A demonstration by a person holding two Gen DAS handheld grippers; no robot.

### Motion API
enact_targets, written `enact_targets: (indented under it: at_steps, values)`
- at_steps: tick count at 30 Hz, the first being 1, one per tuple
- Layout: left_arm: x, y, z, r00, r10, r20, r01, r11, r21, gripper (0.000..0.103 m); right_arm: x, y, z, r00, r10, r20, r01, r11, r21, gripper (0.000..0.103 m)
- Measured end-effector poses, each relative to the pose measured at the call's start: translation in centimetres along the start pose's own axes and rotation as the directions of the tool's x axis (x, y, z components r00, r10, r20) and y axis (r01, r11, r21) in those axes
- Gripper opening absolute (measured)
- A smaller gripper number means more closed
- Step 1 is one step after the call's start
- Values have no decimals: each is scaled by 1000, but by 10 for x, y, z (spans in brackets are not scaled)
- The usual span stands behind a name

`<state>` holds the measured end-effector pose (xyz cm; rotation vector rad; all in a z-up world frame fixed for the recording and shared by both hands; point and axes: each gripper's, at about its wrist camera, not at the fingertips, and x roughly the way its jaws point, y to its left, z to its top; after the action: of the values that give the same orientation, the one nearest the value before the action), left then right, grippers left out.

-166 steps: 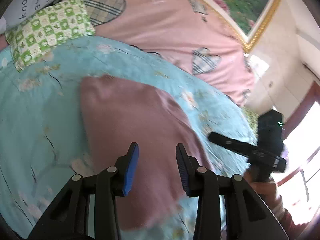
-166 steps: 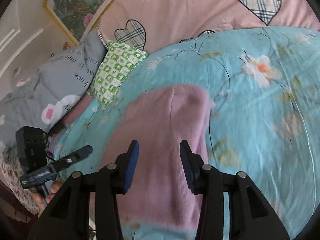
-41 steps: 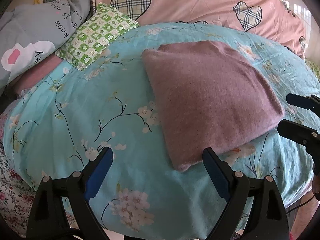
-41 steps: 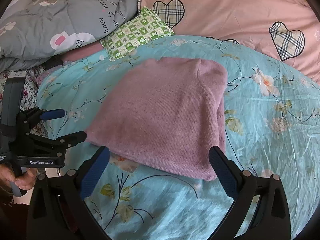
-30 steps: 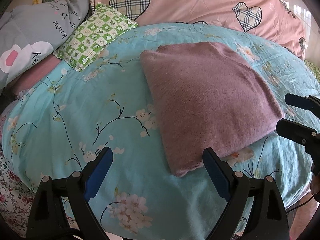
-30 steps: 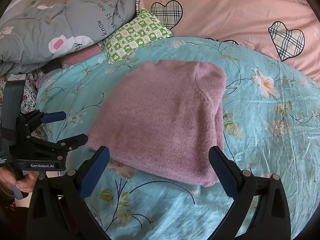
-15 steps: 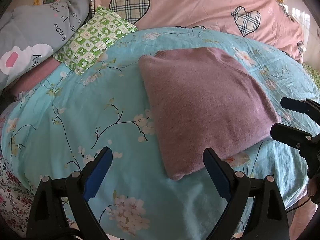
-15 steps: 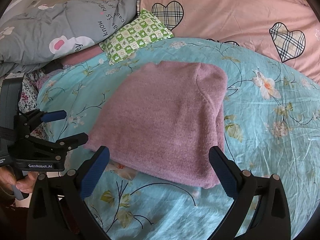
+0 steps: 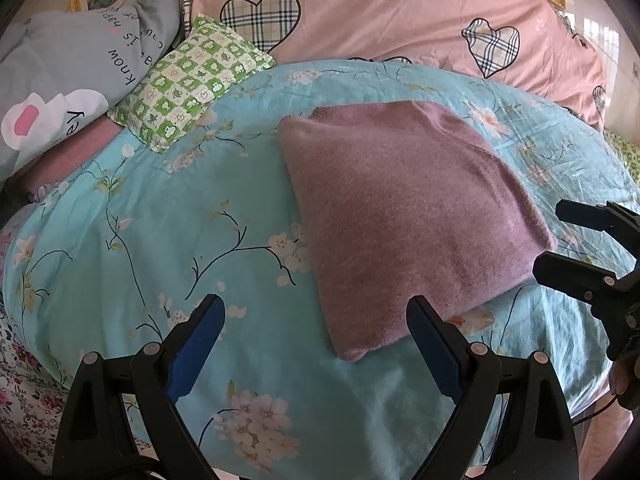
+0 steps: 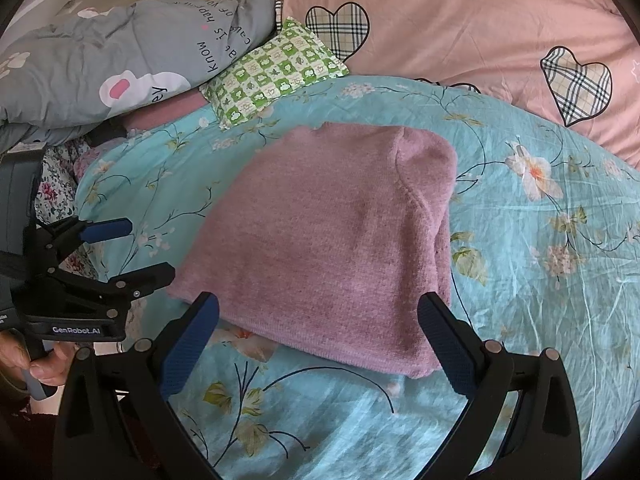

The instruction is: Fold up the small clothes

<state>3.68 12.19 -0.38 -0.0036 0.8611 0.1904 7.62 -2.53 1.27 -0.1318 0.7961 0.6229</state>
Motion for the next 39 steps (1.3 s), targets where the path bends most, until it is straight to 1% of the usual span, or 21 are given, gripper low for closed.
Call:
enact_targets:
  at_steps: [16, 39]
  values:
    - [-5, -2, 3, 1000, -8, 17, 8, 1000, 4, 93, 0, -2, -1, 1000, 3, 0, -3, 1000, 2, 99]
    - [-4, -6, 7, 1000, -16, 17, 16, 1000, 13, 93, -2, -4, 1, 1000, 5, 5, -5, 1000, 3, 99]
